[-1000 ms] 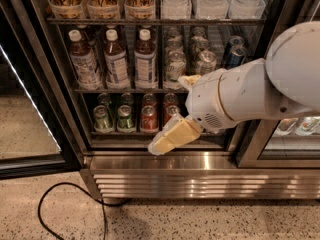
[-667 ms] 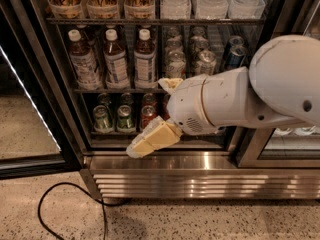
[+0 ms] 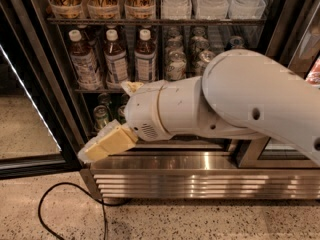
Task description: Pick orange can from top shelf of fridge
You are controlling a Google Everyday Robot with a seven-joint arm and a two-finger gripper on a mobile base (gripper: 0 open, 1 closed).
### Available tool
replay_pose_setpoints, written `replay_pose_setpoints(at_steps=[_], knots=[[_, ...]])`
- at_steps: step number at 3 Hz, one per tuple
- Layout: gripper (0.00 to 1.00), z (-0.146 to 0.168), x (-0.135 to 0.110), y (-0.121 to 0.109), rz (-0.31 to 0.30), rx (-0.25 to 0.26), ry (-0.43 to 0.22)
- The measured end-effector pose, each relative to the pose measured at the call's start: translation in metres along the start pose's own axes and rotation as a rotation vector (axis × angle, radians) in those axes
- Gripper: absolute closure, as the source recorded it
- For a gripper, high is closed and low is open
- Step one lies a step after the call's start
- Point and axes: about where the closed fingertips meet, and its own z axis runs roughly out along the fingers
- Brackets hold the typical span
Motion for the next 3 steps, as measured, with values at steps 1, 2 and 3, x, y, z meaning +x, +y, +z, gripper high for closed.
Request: replay_pose_setpoints(at_steps=[1,2,3], knots=[[0.0,0.022,-0.027,0.015,0.012,0.029,-0.044],[0.0,0.033,-0.052,0.013,0.04,0.122,-0.074],[0.0,0.037,-0.071,0.002,0.066,0.225,-0.108]])
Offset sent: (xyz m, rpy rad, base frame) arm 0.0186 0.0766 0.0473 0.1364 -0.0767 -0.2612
